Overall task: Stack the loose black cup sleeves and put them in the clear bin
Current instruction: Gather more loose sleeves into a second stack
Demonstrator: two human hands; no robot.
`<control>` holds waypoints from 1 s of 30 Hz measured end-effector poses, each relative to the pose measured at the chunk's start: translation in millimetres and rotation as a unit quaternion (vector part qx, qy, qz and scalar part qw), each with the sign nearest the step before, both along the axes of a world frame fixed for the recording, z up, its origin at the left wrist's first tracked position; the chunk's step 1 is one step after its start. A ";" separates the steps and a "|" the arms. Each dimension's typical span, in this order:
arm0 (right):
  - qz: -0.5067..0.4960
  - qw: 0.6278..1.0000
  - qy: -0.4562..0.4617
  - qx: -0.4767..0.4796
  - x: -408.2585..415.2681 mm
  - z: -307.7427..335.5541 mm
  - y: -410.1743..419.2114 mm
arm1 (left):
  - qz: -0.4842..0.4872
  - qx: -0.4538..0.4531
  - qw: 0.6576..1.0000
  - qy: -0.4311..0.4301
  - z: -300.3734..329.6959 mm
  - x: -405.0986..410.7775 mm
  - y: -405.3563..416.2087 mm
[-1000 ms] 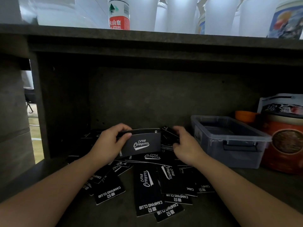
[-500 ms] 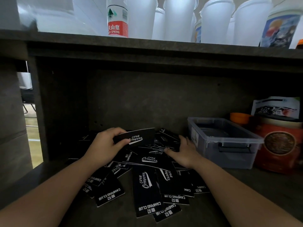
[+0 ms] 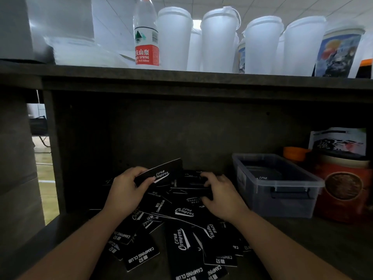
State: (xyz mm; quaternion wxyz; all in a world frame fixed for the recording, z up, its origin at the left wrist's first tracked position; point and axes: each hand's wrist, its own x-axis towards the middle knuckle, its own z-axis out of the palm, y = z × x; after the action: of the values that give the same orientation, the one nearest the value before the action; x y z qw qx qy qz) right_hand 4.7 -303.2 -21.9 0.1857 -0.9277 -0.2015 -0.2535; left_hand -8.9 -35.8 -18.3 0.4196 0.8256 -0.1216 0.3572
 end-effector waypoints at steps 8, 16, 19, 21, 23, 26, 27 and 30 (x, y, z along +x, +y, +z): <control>0.026 0.992 0.120 -0.003 -2.7 -0.3 -3.2 | 0.013 -0.010 1.000 0.000 -0.1 2.7 -0.9; 0.001 0.998 0.001 0.056 -3.1 12.4 -17.5 | 0.017 -0.020 1.000 0.007 0.9 4.2 0.2; 0.016 0.996 -0.006 0.093 -5.9 18.0 -18.9 | 0.010 -0.037 0.999 0.011 1.5 3.6 -0.2; 0.047 0.994 0.008 0.100 -8.3 18.1 -16.3 | -0.010 -0.048 0.999 0.016 2.3 2.1 -2.7; 0.064 0.993 0.007 0.098 -8.9 13.5 -10.7 | -0.038 -0.040 0.998 0.021 1.9 0.6 -6.3; 0.067 0.993 0.018 0.093 -10.0 6.4 0.6 | -0.108 0.004 0.993 0.043 -2.8 -1.8 -13.4; 0.057 0.995 0.017 0.086 -10.1 4.8 3.8 | -0.130 0.020 0.990 0.057 -3.6 -3.8 -15.8; 0.027 0.997 0.012 0.075 -9.7 2.9 8.0 | -0.160 0.064 0.982 0.081 -2.6 -8.3 -20.2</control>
State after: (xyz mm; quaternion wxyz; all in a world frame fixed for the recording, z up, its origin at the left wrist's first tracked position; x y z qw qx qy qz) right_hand -5.0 -295.2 -19.0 0.2638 -0.9083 -0.2051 -0.2519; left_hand -17.2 -56.0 -21.0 0.4262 0.8468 -0.2402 0.2089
